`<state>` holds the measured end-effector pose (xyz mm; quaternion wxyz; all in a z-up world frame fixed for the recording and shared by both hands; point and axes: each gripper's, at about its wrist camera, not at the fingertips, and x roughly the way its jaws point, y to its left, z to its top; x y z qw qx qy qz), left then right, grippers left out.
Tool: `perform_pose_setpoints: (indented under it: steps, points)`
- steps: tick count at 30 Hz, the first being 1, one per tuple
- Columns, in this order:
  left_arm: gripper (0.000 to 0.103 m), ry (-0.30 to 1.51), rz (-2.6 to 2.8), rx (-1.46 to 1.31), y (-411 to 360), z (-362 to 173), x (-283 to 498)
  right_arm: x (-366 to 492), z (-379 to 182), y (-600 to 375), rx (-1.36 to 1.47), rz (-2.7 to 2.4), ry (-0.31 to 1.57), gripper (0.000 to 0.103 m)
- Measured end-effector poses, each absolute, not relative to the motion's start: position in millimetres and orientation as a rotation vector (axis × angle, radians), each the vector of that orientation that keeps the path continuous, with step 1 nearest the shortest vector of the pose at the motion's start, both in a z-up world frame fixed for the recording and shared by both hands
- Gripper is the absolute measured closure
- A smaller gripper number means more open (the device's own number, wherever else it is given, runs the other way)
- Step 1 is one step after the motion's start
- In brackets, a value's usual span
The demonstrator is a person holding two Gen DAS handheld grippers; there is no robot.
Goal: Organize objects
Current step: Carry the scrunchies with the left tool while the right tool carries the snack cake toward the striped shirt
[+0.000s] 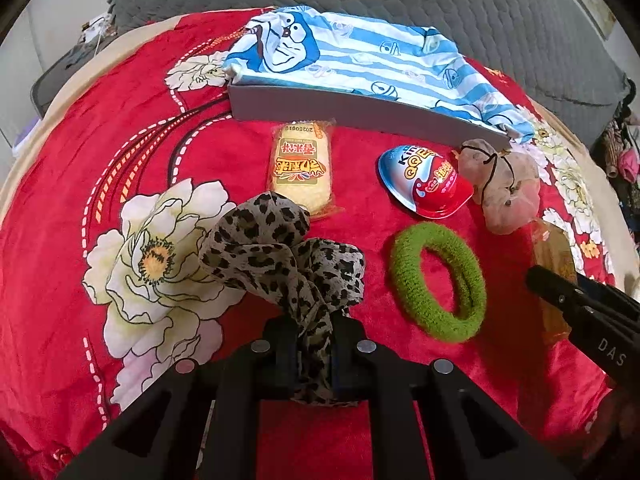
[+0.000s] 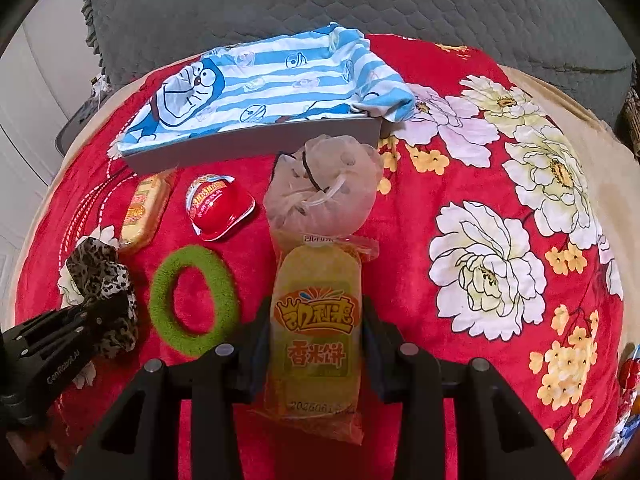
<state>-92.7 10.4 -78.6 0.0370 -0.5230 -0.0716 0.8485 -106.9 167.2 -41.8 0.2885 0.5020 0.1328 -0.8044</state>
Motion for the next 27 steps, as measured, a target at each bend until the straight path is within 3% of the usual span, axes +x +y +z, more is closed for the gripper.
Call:
perform_pose_setpoints:
  steps: [27]
  points:
    - [0.092, -0.194, 2.716, -1.465, 18.9, -15.8, -66.0, -80.5, 12.2, 174.2, 1.139, -2.155, 0.316, 0.062]
